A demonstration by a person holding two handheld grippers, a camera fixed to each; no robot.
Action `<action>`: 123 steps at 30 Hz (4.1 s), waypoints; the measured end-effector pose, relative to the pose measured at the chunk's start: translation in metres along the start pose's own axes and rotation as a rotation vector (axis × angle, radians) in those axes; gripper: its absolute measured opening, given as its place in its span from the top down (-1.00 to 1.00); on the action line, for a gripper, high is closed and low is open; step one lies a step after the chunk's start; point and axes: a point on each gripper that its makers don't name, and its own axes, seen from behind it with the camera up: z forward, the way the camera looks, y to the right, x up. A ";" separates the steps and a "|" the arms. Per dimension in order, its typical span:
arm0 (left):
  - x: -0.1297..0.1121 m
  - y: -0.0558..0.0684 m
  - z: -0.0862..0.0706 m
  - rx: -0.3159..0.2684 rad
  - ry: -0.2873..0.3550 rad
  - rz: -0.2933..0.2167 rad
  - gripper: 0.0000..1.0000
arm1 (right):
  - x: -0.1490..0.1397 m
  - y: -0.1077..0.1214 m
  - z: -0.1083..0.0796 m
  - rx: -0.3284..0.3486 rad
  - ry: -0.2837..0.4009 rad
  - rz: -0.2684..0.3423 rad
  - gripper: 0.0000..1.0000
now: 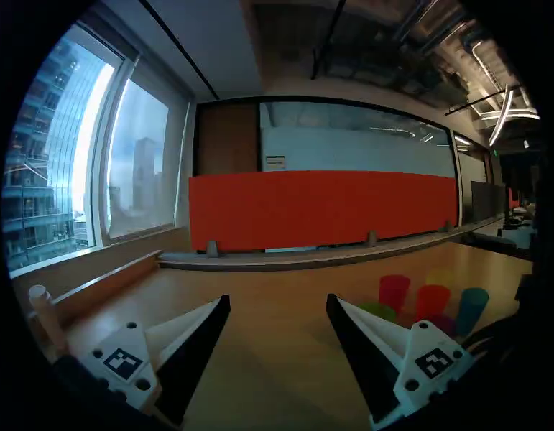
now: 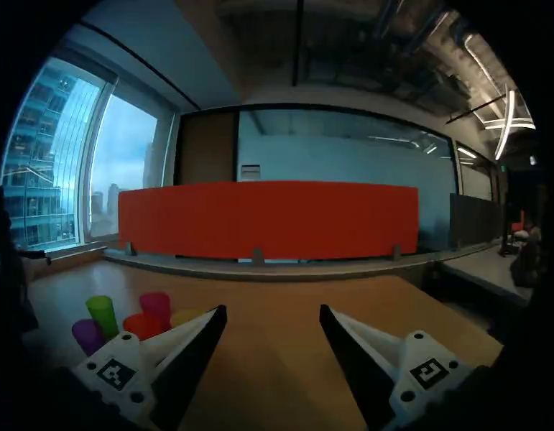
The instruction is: Pour water
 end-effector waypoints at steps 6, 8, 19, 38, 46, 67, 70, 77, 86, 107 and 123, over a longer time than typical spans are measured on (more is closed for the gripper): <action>0.029 0.001 0.007 -0.030 -0.006 -0.002 -0.99 | 0.029 -0.003 0.001 0.018 -0.003 -0.001 -1.00; 0.040 0.001 0.009 -0.039 -0.006 0.001 -0.99 | 0.039 -0.005 0.002 0.025 -0.004 -0.009 -1.00; 0.095 0.002 0.021 -0.093 -0.008 0.007 -0.99 | 0.096 -0.012 0.002 0.048 0.016 -0.063 -1.00; 0.149 0.019 0.020 -0.225 0.022 0.017 -0.99 | 0.122 -0.040 0.000 0.195 -0.010 -0.011 -1.00; 0.159 0.040 0.021 -0.349 0.031 -0.017 -0.99 | 0.125 -0.063 -0.003 0.328 -0.017 0.010 -1.00; 0.151 0.074 0.014 -0.538 0.018 0.012 -0.99 | 0.119 -0.123 -0.024 0.604 -0.075 -0.076 -1.00; 0.145 0.076 0.014 -0.555 -0.001 0.037 -0.99 | 0.113 -0.127 -0.027 0.625 -0.106 -0.090 -1.00; 0.127 0.080 0.015 -0.594 -0.056 0.086 -0.99 | 0.102 -0.128 -0.030 0.654 -0.151 -0.125 -1.00; 0.105 0.083 0.015 -0.642 -0.118 0.108 -0.99 | 0.082 -0.133 -0.038 0.699 -0.205 -0.163 -1.00; 0.053 0.093 0.010 -0.710 -0.208 0.168 -0.99 | 0.023 -0.129 -0.042 0.734 -0.350 -0.249 -1.00; 0.003 0.097 0.017 -0.720 -0.296 0.171 -0.99 | -0.036 -0.128 -0.046 0.746 -0.462 -0.281 -1.00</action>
